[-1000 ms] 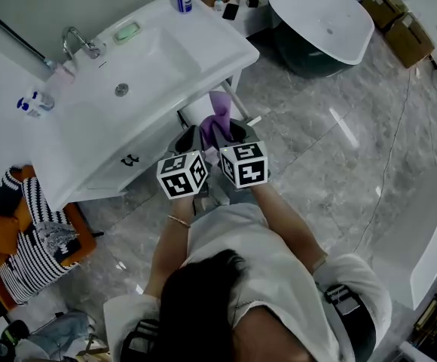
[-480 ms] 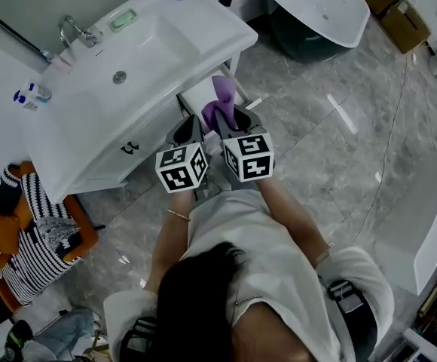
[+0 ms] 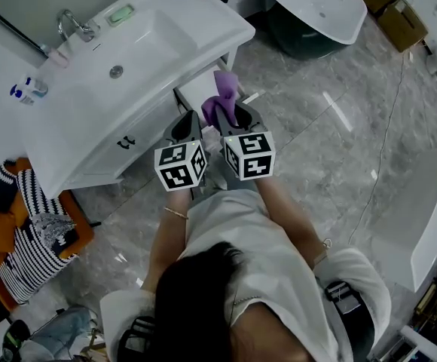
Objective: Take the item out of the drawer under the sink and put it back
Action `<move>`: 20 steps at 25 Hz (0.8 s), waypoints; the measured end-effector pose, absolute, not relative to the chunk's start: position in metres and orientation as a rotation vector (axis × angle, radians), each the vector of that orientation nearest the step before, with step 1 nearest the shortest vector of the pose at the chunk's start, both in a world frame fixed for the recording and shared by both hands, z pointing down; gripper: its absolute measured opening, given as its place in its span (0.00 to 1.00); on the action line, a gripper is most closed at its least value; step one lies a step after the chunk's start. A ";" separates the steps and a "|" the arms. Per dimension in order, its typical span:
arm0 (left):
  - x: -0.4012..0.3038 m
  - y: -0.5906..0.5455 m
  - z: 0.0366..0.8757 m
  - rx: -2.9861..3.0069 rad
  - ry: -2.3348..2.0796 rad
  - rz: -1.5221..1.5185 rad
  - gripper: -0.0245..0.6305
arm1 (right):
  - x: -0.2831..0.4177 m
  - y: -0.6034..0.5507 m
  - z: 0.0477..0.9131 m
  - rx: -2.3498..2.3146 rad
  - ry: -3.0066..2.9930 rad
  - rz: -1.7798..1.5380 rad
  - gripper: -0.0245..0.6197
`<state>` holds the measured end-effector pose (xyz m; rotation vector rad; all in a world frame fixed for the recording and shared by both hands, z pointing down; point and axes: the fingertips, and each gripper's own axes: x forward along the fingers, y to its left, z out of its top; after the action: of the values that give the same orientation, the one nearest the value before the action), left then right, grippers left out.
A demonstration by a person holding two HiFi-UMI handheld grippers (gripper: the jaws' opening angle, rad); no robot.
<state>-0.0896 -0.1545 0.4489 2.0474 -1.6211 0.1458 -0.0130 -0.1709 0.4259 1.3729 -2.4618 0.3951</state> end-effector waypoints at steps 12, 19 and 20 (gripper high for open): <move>-0.080 -0.141 0.441 2.082 -1.625 0.134 0.04 | -0.015 -0.154 0.421 1.359 -2.493 0.352 0.18; -0.082 -0.140 0.434 2.099 -1.655 0.137 0.04 | -0.014 -0.149 0.420 1.353 -2.487 0.327 0.18; -0.082 -0.140 0.434 2.100 -1.659 0.138 0.04 | -0.014 -0.148 0.420 1.353 -2.489 0.324 0.18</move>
<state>-0.0817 -0.1396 0.4339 2.0996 -1.6587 0.1381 -0.0143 -0.1485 0.4195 1.3533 -2.4888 0.3239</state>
